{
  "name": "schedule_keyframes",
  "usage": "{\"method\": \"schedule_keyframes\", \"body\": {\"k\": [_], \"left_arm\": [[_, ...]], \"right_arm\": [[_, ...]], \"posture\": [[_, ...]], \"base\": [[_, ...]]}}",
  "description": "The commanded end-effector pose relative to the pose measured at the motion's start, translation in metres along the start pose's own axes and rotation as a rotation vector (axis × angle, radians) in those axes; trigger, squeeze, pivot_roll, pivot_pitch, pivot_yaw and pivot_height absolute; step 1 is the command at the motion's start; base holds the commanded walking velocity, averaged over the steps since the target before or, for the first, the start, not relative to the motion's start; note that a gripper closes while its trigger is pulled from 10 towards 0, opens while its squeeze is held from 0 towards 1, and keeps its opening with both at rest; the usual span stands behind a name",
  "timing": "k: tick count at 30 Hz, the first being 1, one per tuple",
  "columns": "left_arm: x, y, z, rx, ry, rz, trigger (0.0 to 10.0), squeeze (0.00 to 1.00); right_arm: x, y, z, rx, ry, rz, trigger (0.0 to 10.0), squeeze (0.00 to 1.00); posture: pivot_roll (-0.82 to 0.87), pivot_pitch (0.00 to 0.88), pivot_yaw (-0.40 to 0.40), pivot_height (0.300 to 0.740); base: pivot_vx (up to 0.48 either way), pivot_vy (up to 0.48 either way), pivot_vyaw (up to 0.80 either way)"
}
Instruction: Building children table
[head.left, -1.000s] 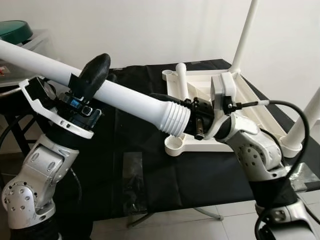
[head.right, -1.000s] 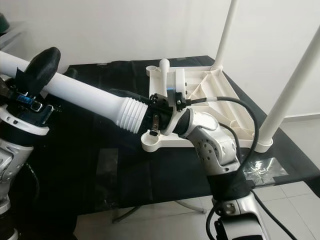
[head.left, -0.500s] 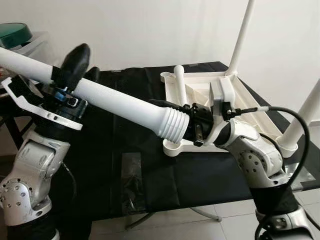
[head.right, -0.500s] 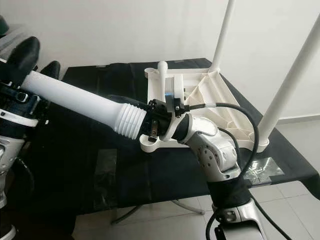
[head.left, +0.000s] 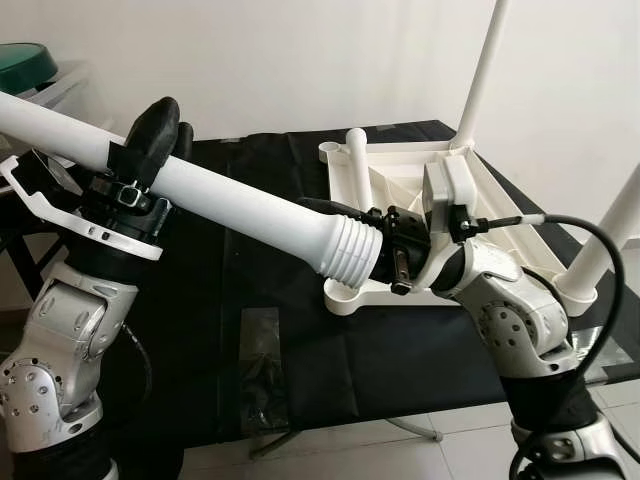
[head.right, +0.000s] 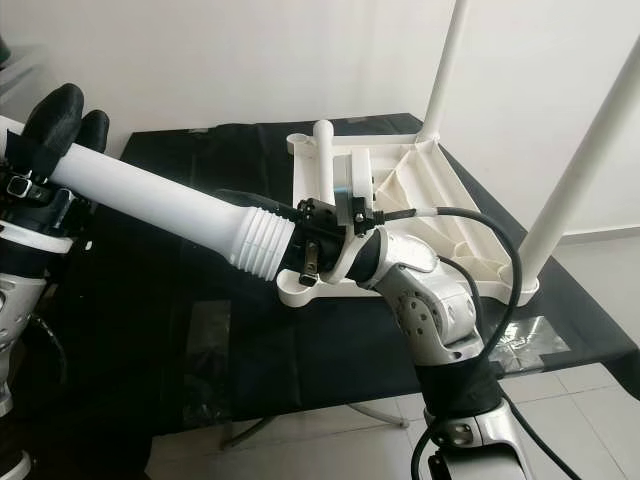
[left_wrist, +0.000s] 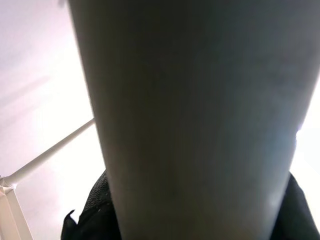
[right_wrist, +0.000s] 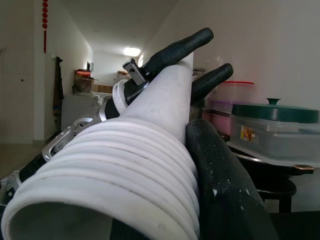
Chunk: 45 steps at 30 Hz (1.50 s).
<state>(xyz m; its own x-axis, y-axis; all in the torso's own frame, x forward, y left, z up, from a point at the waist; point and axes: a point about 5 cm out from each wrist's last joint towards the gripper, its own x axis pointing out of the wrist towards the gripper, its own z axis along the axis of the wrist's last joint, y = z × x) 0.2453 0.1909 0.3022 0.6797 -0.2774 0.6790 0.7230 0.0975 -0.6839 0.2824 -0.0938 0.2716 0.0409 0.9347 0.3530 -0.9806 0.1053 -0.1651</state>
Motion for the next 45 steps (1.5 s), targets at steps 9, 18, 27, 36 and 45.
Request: {"method": "schedule_keyframes", "body": {"k": [9, 18, 27, 36, 45], "left_arm": [[0.001, -0.001, 0.005, 0.01, 0.019, -0.011, 0.0, 0.0], [0.005, -0.007, 0.023, 0.086, -0.007, -0.013, 0.0, 0.0], [0.012, -0.018, 0.052, 0.274, 0.014, -0.003, 0.0, 0.0], [0.026, -0.002, 0.02, 1.017, 0.52, 0.082, 0.0, 0.0], [0.031, 0.009, -0.04, 0.98, 0.772, -0.135, 0.0, 0.0]], "right_arm": [[-0.004, -0.003, -0.01, 0.021, 0.069, -0.02, 10.0, 0.0], [-0.029, -0.008, -0.016, 0.037, 0.139, -0.107, 10.0, 1.0], [-0.079, 0.002, -0.018, 0.067, 0.259, -0.189, 10.0, 1.0], [-0.082, 0.009, 0.009, 0.007, 0.302, -0.105, 10.0, 1.0], [-0.046, 0.008, -0.021, 0.029, 0.345, 0.015, 10.0, 0.02]], "posture": [[0.03, 0.008, 0.041, 0.74], [0.04, 0.004, 0.039, 0.74], [0.03, 0.001, 0.036, 0.74], [0.02, 0.0, 0.041, 0.74], [0.03, 0.0, 0.02, 0.74]], "base": [[0.0, 0.0, 0.0], [0.0, 0.0, 0.0], [0.0, 0.0, 0.0], [0.0, 0.0, 0.0], [0.0, 0.0, 0.0]]}}
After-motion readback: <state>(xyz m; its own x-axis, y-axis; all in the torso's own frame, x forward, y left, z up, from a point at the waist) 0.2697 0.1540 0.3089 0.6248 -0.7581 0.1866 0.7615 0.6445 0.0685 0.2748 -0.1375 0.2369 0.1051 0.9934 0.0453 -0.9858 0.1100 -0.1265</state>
